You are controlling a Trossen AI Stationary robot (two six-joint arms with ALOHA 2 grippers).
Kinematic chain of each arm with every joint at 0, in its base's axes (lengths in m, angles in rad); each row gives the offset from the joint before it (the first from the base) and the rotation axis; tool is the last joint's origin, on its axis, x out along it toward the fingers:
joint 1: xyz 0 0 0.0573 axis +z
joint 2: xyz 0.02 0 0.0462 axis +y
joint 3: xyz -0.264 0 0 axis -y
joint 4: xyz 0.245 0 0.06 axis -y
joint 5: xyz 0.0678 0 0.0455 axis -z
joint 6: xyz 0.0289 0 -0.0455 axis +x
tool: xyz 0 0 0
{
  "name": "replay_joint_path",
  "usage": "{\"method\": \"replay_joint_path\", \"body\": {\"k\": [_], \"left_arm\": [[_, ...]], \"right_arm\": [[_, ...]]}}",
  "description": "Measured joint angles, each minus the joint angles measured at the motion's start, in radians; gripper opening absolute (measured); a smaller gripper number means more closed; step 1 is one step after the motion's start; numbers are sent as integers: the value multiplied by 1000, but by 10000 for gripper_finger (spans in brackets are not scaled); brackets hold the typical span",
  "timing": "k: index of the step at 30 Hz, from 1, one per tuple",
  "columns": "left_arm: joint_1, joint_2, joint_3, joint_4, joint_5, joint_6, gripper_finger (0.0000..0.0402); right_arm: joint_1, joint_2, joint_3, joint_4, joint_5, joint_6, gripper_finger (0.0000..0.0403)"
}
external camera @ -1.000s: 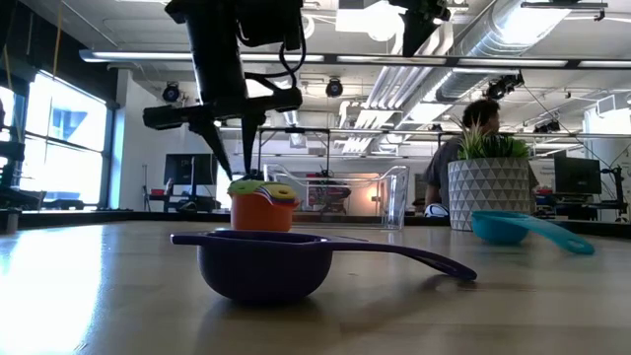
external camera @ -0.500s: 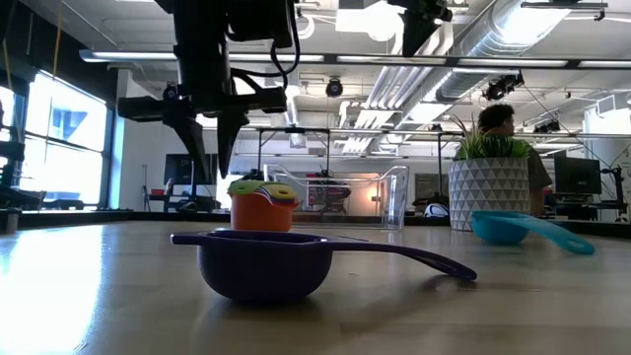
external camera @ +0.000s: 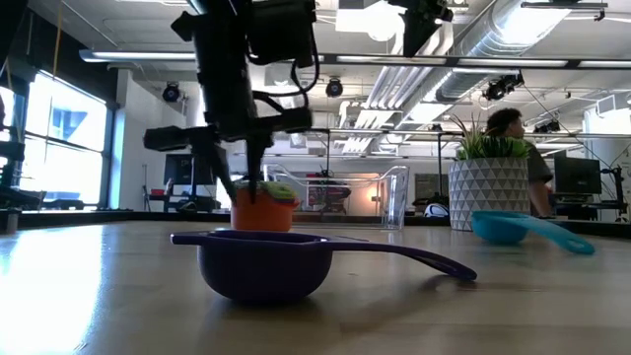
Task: Nest measuring cups in basket
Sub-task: Stack the green measuring cup on the top of the yellow measuring cup, then stack the blue measuring cup on the top of the green measuring cup
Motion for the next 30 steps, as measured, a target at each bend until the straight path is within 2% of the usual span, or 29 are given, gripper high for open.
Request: {"method": "replay_joint_path", "body": {"k": [5,17,24,30], "left_arm": [[-1,8,1,85,1,1,78],[-24,-39,0,46,2,35,78],[-57,-139,0,-58,-33,150,78],[-61,-253,0,-147,-83,335,78]], "right_arm": [[0,0,0,0,1,-7,74],[0,0,0,-15,-13,-5,74],[0,0,0,-67,-185,78,74],[4,0,0,-127,-357,210,74]]}}
